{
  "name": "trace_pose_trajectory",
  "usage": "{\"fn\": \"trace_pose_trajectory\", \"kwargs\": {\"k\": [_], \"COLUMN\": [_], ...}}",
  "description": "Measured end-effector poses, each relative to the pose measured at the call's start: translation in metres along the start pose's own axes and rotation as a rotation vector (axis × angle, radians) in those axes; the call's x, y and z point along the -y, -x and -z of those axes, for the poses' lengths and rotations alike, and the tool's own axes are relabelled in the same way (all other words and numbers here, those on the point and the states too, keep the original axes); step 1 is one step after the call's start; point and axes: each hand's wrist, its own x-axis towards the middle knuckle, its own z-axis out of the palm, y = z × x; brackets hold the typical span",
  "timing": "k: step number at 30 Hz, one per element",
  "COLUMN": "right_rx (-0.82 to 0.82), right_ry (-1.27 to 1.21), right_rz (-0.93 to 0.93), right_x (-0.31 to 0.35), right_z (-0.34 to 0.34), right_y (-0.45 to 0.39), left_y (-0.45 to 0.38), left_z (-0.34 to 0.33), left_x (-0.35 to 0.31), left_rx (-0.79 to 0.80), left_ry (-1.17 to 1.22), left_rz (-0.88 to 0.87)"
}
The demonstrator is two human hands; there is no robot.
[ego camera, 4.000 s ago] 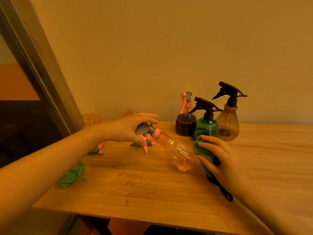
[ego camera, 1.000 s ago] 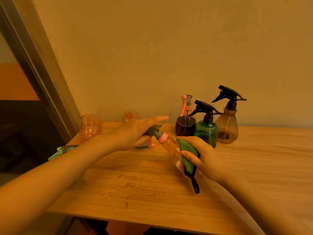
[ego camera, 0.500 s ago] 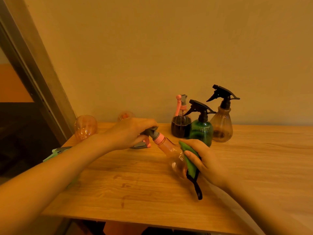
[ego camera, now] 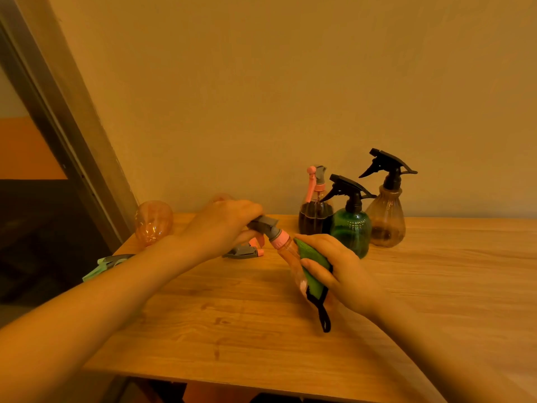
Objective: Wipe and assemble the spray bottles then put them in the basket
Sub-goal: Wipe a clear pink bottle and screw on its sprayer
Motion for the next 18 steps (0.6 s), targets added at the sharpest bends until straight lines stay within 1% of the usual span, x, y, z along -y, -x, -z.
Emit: {"fn": "trace_pose_trajectory", "kwargs": {"k": [2,3,4,6,9,10,11,13,16,18], "right_rx": [-0.01,-0.013,-0.015,-0.023,-0.044,-0.053,-0.063,-0.083,-0.093,-0.09], "right_ry": [-0.003,0.0,0.006,0.026,0.055,0.061,0.074,0.117,0.164,0.182], "right_rz": [-0.014,-0.016,-0.012,0.001,0.003,0.0,-0.001,0.0,-0.001,0.001], "right_x": [-0.002,-0.002,-0.003,-0.003,-0.001,0.0,0.002,0.004,0.006,0.007], "right_z": [0.0,-0.001,-0.002,-0.004,-0.008,-0.01,-0.011,-0.014,-0.016,-0.016], "right_y": [0.004,0.006,0.008,0.012,0.016,0.017,0.017,0.017,0.017,0.017], "left_y": [-0.002,-0.003,-0.004,-0.008,-0.013,-0.015,-0.017,-0.018,-0.017,-0.016], "left_z": [-0.001,0.0,-0.001,0.002,0.011,0.013,0.015,0.015,0.012,0.014], "left_x": [0.001,0.0,0.001,-0.001,-0.011,-0.014,-0.017,-0.021,-0.022,-0.023], "left_rx": [0.084,0.122,0.143,0.173,0.175,0.179,0.191,0.223,0.289,0.31], "left_ry": [-0.071,-0.048,0.026,0.294,0.817,0.927,0.98,0.98,0.858,0.801], "left_rz": [0.162,0.226,0.286,0.427,0.655,0.716,0.748,0.737,0.656,0.649]}}
